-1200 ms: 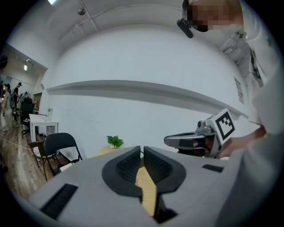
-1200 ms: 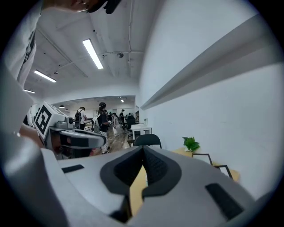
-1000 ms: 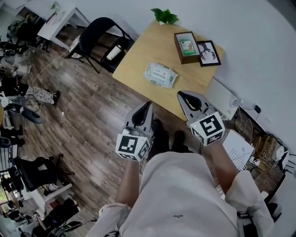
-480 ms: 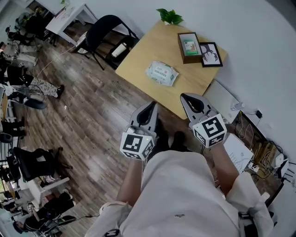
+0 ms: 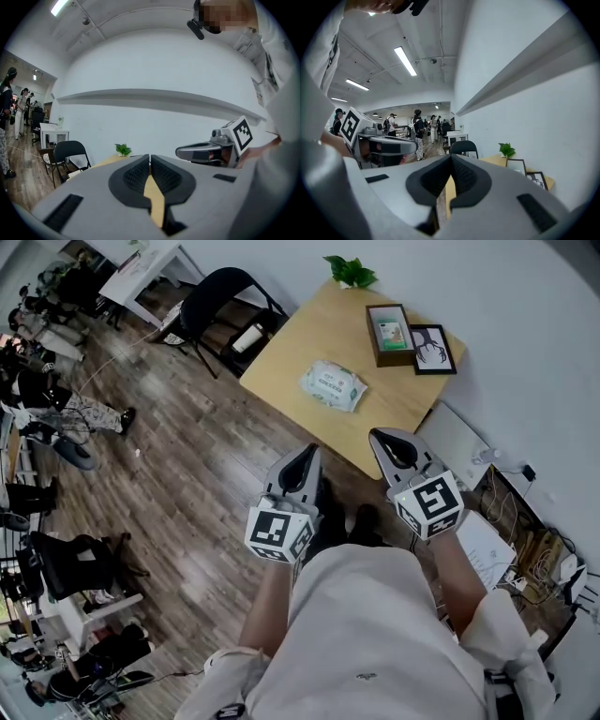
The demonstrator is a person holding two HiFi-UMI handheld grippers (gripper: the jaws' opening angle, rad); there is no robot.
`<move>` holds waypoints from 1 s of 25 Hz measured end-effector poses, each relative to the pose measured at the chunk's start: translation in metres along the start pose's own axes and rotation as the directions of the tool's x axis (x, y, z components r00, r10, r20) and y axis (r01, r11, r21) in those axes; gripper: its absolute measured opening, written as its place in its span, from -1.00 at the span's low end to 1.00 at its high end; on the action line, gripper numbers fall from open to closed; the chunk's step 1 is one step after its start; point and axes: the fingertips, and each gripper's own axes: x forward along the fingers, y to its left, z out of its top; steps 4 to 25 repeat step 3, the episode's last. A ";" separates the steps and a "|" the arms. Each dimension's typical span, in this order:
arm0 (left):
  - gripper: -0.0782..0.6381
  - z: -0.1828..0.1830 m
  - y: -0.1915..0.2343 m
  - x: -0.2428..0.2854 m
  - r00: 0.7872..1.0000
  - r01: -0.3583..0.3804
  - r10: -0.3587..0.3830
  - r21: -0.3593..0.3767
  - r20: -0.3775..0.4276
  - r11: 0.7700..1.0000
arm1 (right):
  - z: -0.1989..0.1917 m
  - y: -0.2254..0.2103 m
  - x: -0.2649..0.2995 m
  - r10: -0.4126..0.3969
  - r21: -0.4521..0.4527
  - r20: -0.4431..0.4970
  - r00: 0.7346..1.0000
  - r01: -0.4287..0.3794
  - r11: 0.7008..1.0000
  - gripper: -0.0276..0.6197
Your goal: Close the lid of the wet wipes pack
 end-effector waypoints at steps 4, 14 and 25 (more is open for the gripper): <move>-0.74 -0.003 0.000 -0.003 1.000 -0.004 0.004 -0.006 0.000 1.000 | 0.000 0.003 -0.001 0.002 -0.004 0.002 1.000 -0.002 1.000 -0.92; -0.74 -0.003 0.000 -0.003 1.000 -0.004 0.004 -0.006 0.000 1.000 | 0.000 0.003 -0.001 0.002 -0.004 0.002 1.000 -0.002 1.000 -0.92; -0.74 -0.003 0.000 -0.003 1.000 -0.004 0.004 -0.006 0.000 1.000 | 0.000 0.003 -0.001 0.002 -0.004 0.002 1.000 -0.002 1.000 -0.92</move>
